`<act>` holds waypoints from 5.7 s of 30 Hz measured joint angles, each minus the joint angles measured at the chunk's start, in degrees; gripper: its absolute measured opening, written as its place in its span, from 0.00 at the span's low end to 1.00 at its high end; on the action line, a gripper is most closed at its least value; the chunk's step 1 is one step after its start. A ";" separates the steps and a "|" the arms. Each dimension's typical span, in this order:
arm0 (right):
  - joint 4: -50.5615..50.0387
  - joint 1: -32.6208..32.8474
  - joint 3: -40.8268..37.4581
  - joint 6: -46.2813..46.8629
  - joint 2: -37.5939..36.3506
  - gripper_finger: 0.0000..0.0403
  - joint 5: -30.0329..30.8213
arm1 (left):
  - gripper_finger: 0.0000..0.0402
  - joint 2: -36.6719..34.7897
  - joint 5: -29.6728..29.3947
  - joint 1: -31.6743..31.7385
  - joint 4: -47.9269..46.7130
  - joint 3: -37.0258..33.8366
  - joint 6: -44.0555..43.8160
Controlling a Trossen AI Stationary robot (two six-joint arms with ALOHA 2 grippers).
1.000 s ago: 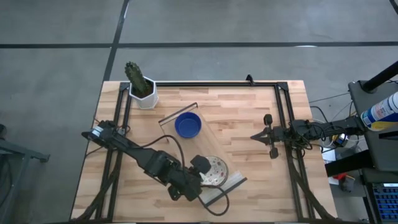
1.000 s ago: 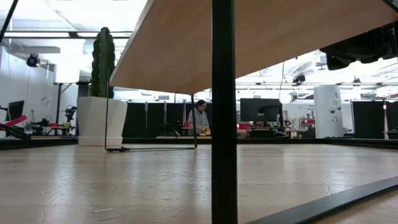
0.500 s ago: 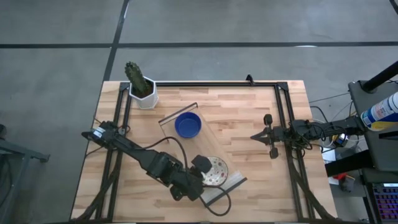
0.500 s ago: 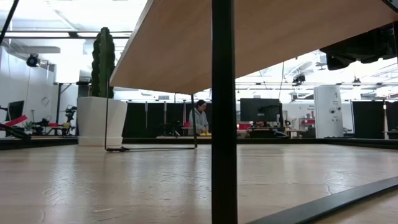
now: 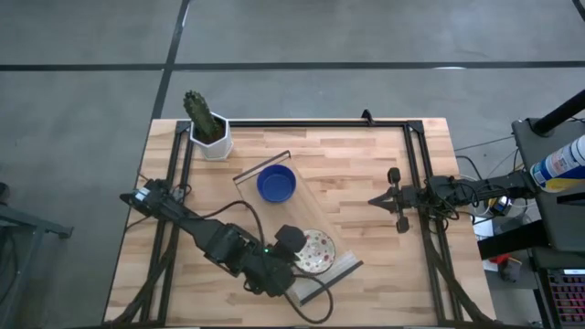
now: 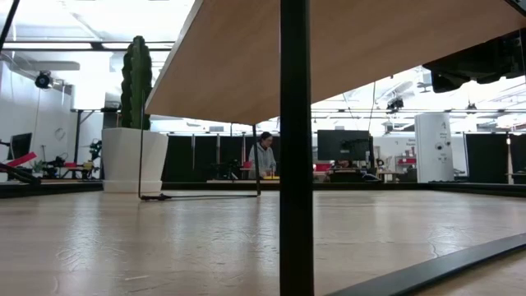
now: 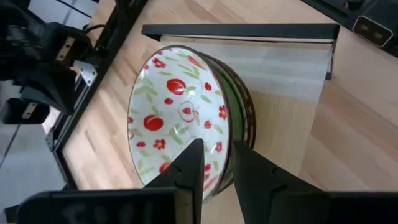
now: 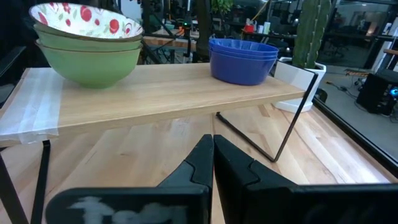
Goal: Pick & Place Mini bowls
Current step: Stack the white patterned bowl on the white patterned bowl on the shelf, then return to Home Position
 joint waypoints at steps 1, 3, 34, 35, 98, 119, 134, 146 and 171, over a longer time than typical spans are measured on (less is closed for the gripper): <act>0.00 -0.01 -0.01 0.00 0.00 0.02 0.01 | 0.19 0.00 -0.32 -0.13 -0.58 0.47 -0.32; -0.02 0.00 0.00 0.00 0.00 0.02 -0.01 | 0.19 0.00 -0.41 -0.14 -0.88 1.19 -0.48; -0.02 0.00 0.00 -0.02 0.00 0.02 0.01 | 0.19 -0.90 -8.39 -0.10 3.14 -1.39 -1.43; -0.02 0.00 0.00 0.00 0.00 0.02 -0.01 | 0.19 -1.53 -9.27 -0.21 2.98 -0.91 -2.10; -0.10 0.00 -0.02 0.00 0.02 0.02 -0.03 | 0.00 -108.65 9.15 2.13 55.96 -109.43 -31.52; -0.55 0.00 -0.02 0.00 0.42 0.02 0.01 | 0.00 -106.87 -9.13 2.14 66.88 -118.09 -32.89; -0.57 0.01 -0.02 -0.01 0.44 0.02 0.01 | 0.00 -106.68 -9.18 2.14 66.48 -118.13 -32.87; -0.57 0.00 -0.02 0.00 0.44 0.02 0.01 | 0.00 -106.68 -9.20 2.14 66.48 -118.20 -32.84; -0.59 0.00 -0.02 0.00 0.44 0.02 0.01 | 0.00 -106.68 -9.18 2.14 66.46 -118.22 -32.84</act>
